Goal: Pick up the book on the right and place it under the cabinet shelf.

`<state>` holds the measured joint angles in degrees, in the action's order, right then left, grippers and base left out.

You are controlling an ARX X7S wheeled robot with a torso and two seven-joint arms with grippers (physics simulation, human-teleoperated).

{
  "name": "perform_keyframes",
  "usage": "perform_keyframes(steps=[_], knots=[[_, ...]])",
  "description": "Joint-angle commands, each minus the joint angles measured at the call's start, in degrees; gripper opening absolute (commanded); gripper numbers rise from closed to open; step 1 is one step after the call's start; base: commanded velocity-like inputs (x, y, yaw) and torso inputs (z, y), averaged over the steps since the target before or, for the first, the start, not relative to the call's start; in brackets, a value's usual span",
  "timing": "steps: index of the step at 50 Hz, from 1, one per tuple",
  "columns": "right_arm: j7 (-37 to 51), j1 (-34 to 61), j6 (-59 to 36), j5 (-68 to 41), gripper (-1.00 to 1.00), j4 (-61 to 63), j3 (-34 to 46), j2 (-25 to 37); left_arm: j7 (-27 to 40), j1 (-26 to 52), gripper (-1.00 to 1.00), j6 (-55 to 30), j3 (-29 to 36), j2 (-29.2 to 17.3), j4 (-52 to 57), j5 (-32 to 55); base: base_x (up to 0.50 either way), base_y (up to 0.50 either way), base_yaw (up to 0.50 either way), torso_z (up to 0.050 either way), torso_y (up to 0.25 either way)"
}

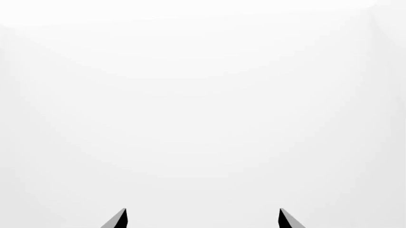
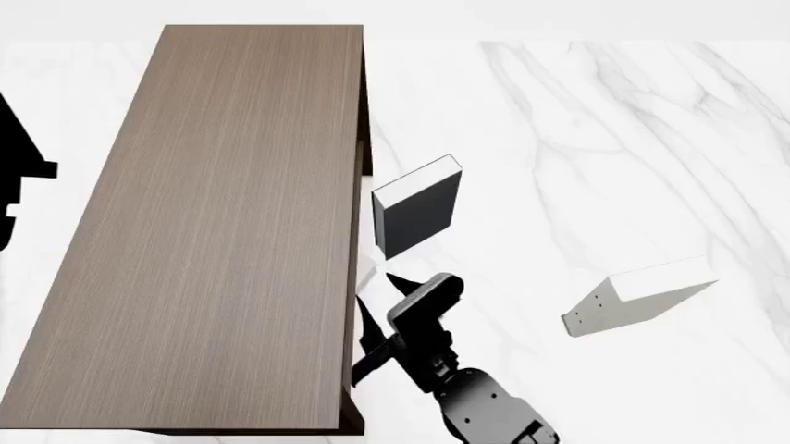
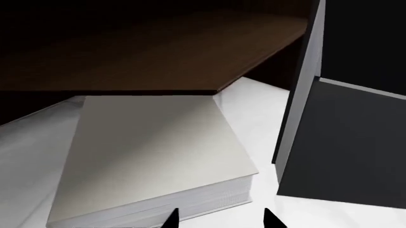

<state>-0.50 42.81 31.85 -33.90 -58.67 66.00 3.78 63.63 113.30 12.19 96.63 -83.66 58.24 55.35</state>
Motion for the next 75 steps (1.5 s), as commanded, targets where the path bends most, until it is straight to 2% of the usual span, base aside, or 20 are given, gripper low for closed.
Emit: perform_keyframes(steps=[1, 30, 41, 48, 75], knots=[[7.9, -0.9, -13.8, -3.8, 1.0, -14.4, 15.5, -3.8, -0.2, 0.0, 1.0, -0.3, -0.4, -0.4, 0.2, 0.3, 0.0, 0.01, 0.02, 0.0, -0.015], [6.8, -1.8, -12.8, -3.6, 1.0, -15.8, 15.5, -3.8, -0.7, -0.7, 1.0, -0.1, -1.2, -0.4, -0.2, 0.4, 0.01, 0.01, 0.01, 0.0, -0.015], [8.0, -3.5, -13.1, 1.8, 1.0, -16.2, 5.9, -1.9, -1.0, -1.3, 1.0, 0.6, -1.2, -0.9, -0.3, 0.0, 0.01, 0.0, 0.01, 0.0, -0.015], [8.8, -4.7, -12.7, 2.4, 1.0, -15.7, 3.3, -0.5, -1.1, -1.6, 1.0, 0.7, -1.2, -1.1, -0.2, -0.2, 0.0, 0.0, 0.01, 0.0, -0.014], [19.7, -10.7, -27.3, -0.5, 1.0, 11.4, 3.3, 13.4, -1.5, -1.8, 1.0, 1.1, -1.7, -2.3, 0.3, -0.3, 0.0, 0.0, 0.0, 0.0, -0.01]])
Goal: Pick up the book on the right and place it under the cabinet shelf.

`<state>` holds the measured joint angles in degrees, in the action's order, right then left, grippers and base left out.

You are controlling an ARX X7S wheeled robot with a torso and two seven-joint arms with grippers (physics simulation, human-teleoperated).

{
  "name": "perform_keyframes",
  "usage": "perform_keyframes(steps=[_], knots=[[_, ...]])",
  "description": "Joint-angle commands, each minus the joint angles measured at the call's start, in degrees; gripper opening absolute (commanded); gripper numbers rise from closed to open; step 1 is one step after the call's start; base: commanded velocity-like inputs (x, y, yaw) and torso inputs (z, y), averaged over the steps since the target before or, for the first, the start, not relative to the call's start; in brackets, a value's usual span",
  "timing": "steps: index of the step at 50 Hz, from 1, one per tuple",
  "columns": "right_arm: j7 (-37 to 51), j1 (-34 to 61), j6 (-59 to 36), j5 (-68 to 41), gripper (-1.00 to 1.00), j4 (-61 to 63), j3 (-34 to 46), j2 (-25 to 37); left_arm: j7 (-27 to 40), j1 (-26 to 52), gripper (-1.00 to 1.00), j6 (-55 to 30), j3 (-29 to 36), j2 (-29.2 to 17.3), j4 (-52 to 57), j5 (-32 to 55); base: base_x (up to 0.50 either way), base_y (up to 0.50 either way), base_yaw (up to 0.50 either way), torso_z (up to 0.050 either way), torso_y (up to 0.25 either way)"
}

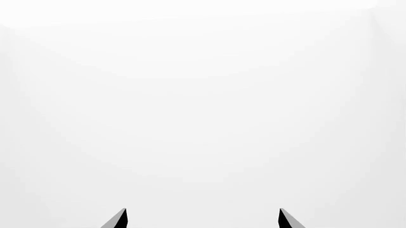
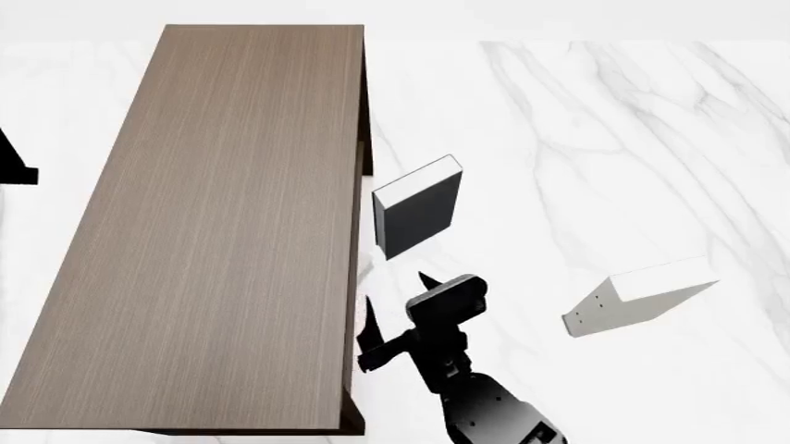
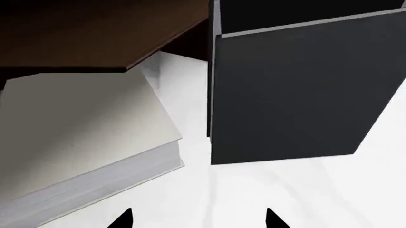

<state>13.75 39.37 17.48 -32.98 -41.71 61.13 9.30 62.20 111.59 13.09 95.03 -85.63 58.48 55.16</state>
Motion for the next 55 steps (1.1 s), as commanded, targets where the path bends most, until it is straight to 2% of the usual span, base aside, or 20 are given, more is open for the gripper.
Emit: perform_keyframes(steps=[1, 16, 28, 55], knots=[[5.8, -7.6, -13.0, -1.7, 1.0, -4.8, 7.9, 8.3, -0.1, -0.1, 1.0, 0.2, -0.1, -0.3, 0.1, -0.1, 0.0, 0.0, 0.0, 0.0, -0.01], [11.6, -11.2, -14.5, -4.2, 1.0, 4.8, 5.9, 14.7, -0.2, -0.1, 1.0, 0.1, -0.5, -0.7, 0.6, 0.3, 0.0, 0.0, 0.0, 0.0, -0.007], [17.7, -12.3, -16.4, -4.6, 1.0, 16.9, 4.9, 20.8, 0.1, -1.4, 1.0, 1.4, 0.5, -0.7, 0.4, -1.0, 0.0, 0.0, 0.0, 0.0, -0.007], [24.7, -10.0, -21.1, -3.4, 1.0, 39.0, 4.6, 29.5, 0.9, -3.3, 1.0, 2.3, 1.1, 1.2, -0.2, -1.8, 0.0, 0.0, 0.0, 0.0, -0.004]])
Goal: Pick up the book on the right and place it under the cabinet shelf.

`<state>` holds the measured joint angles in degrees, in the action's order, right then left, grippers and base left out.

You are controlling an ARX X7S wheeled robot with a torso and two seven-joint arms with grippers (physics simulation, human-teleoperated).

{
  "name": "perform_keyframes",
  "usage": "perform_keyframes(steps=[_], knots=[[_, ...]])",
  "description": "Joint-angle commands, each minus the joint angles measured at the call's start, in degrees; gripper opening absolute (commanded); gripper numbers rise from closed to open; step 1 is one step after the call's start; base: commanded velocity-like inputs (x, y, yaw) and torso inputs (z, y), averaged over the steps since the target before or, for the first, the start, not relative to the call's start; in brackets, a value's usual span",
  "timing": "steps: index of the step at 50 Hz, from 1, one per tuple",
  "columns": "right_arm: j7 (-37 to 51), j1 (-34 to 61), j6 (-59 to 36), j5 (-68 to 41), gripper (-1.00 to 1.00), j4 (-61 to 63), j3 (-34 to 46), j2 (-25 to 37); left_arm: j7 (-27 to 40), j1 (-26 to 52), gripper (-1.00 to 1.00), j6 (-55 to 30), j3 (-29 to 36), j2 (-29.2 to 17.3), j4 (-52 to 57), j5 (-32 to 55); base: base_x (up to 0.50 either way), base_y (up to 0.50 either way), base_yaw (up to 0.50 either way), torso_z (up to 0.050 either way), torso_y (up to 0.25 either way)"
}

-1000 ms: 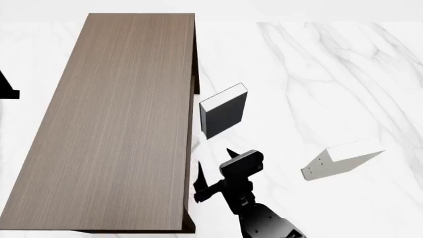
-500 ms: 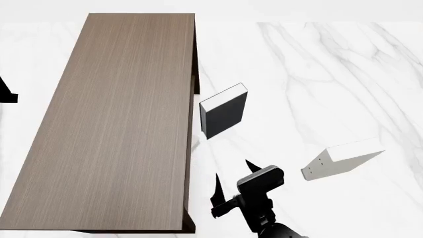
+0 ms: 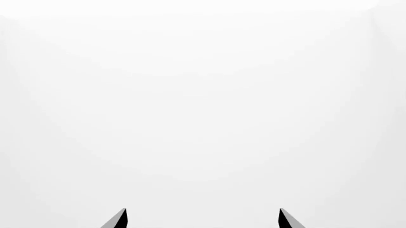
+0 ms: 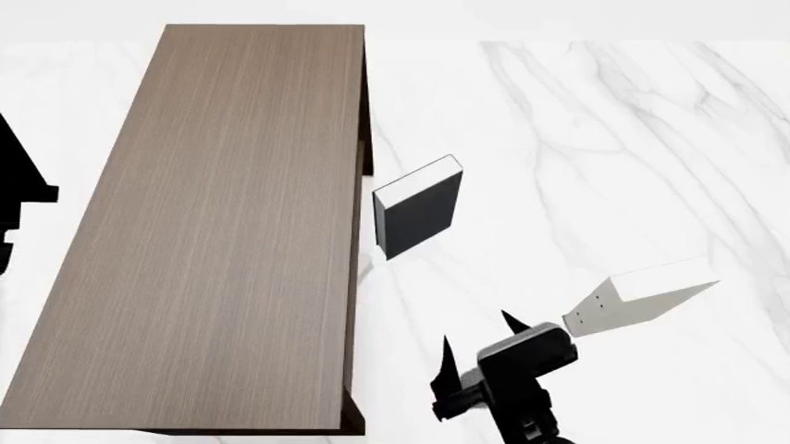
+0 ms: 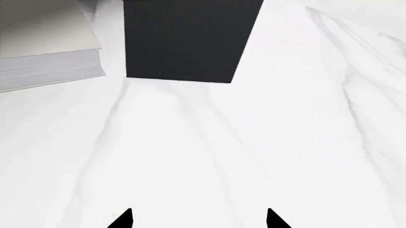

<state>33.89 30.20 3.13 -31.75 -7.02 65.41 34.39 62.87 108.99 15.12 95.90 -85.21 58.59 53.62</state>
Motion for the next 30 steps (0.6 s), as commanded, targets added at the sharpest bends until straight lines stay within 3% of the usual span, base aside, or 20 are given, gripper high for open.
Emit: perform_keyframes(steps=[1, 30], knots=[[4.7, -0.6, -7.1, -4.6, 1.0, 5.1, 0.4, 4.6, 0.3, -0.8, 1.0, 0.3, 0.2, 0.9, -0.4, -0.3, 0.0, 0.0, 0.0, 0.0, 0.0], [15.3, 7.2, -15.0, -3.5, 1.0, 37.1, -4.0, 15.4, 0.5, -2.8, 1.0, 0.7, 0.9, 1.0, -0.9, -1.1, 0.0, 0.0, 0.0, 0.0, 0.015]])
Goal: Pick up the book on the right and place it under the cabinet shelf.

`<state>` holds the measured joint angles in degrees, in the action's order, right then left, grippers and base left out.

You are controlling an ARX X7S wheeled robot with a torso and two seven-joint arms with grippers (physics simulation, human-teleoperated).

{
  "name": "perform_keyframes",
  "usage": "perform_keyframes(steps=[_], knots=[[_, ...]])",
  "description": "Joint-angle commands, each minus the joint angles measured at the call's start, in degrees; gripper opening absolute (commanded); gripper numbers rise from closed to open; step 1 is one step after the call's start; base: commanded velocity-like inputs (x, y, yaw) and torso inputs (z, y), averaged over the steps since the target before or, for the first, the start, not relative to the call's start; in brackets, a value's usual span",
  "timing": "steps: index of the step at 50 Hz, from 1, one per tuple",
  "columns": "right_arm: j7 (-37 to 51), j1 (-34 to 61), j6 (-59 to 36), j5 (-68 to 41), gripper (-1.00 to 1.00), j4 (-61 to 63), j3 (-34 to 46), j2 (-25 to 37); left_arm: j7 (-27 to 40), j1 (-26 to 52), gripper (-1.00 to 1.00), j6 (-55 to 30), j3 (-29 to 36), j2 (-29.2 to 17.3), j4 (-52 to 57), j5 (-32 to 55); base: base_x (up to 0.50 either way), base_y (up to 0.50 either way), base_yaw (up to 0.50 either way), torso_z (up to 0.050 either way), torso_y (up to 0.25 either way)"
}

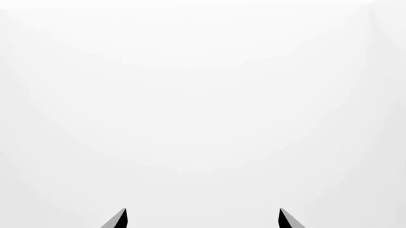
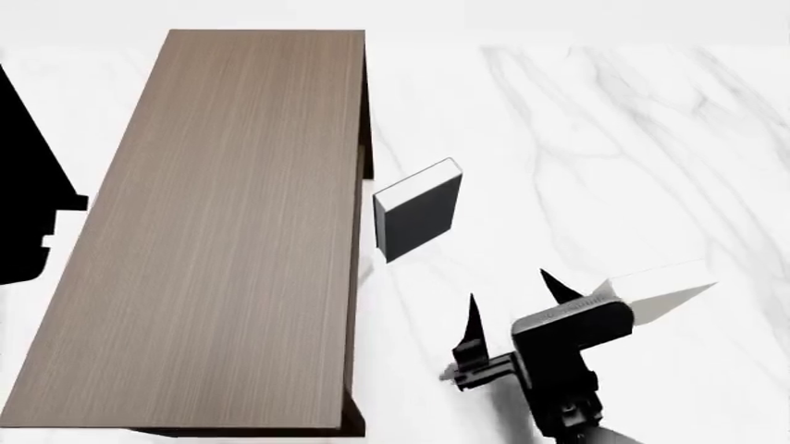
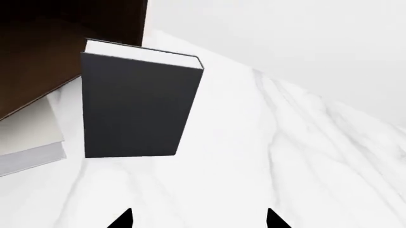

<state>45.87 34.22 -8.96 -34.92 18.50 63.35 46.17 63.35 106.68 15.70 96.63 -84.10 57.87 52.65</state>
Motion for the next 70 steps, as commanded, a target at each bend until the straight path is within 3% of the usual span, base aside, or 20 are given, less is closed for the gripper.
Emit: perform_keyframes(steps=[1, 31, 48, 70], knots=[[3.6, 3.7, -3.3, -0.4, 1.0, 12.8, -2.1, 4.0, 0.1, -0.6, 1.0, 0.1, 0.2, -0.1, -0.2, -0.1, 0.0, 0.0, 0.0, 0.0, 0.129], [10.4, 13.9, -12.9, -6.6, 1.0, 28.8, -9.4, 10.3, 1.2, -5.6, 1.0, 3.1, 3.0, 0.7, -2.2, -4.0, 0.0, 0.0, 0.0, 0.0, 0.247], [14.7, 19.7, -16.5, -11.5, 1.0, 34.2, -14.5, 13.9, 5.0, -14.2, 1.0, 7.5, 8.2, 5.3, -8.0, -11.2, 0.0, 0.0, 0.0, 0.0, 0.25], [19.4, 26.8, -18.9, -19.2, 1.0, 40.5, -20.1, 19.9, 5.6, -14.8, 1.0, 6.7, 7.8, 6.3, -8.1, -11.3, 0.0, 0.0, 0.0, 0.0, 0.25]])
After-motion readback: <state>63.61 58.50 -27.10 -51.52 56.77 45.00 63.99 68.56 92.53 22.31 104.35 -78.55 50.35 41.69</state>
